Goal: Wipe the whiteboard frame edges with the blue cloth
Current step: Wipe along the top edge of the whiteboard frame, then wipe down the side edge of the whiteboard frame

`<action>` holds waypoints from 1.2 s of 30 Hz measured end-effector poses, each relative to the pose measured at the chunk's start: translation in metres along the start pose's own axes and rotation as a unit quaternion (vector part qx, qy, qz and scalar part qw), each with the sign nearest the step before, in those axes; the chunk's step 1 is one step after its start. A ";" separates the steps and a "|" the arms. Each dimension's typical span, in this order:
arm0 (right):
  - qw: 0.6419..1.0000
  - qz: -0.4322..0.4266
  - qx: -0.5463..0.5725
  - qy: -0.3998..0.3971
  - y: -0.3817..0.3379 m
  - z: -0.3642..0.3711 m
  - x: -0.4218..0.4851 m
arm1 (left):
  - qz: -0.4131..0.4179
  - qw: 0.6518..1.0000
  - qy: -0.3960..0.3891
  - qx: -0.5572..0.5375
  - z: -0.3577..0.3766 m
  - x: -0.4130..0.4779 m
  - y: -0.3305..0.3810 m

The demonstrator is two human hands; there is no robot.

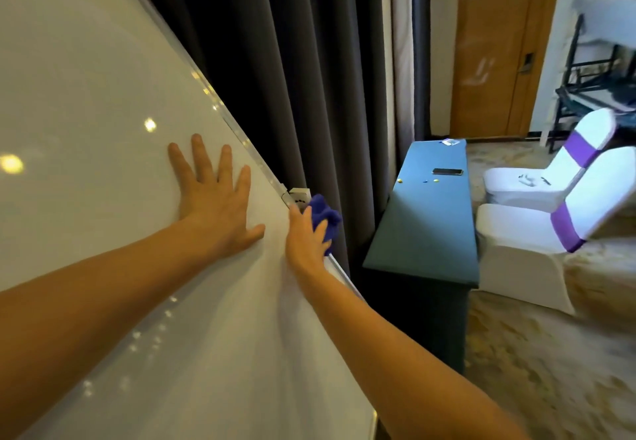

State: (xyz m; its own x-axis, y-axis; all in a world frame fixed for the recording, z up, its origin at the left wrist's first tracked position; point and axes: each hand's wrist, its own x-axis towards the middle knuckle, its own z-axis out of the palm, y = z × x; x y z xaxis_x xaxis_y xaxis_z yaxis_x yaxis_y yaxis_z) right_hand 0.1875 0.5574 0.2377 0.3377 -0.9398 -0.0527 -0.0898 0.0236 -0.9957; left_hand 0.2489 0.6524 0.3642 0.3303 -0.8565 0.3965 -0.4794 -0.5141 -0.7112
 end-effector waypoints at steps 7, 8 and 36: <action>0.993 0.085 -0.066 0.052 0.134 -0.041 -0.019 | 0.067 0.998 -0.002 0.006 0.015 -0.011 0.045; 0.988 0.138 -0.056 0.040 0.132 -0.046 -0.014 | 0.075 0.997 -0.006 0.007 0.016 -0.014 0.051; 0.987 0.142 -0.066 0.027 0.198 -0.082 -0.016 | 0.149 0.988 -0.013 0.027 0.030 -0.031 0.098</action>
State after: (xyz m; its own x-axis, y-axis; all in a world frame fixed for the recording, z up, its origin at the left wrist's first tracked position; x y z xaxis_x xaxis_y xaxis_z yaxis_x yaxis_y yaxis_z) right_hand 0.0870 0.5493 0.0475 0.2319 -0.9184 -0.3205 -0.2959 0.2472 -0.9227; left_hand 0.2160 0.6303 0.2648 0.2022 -0.9676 0.1512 -0.5150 -0.2364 -0.8239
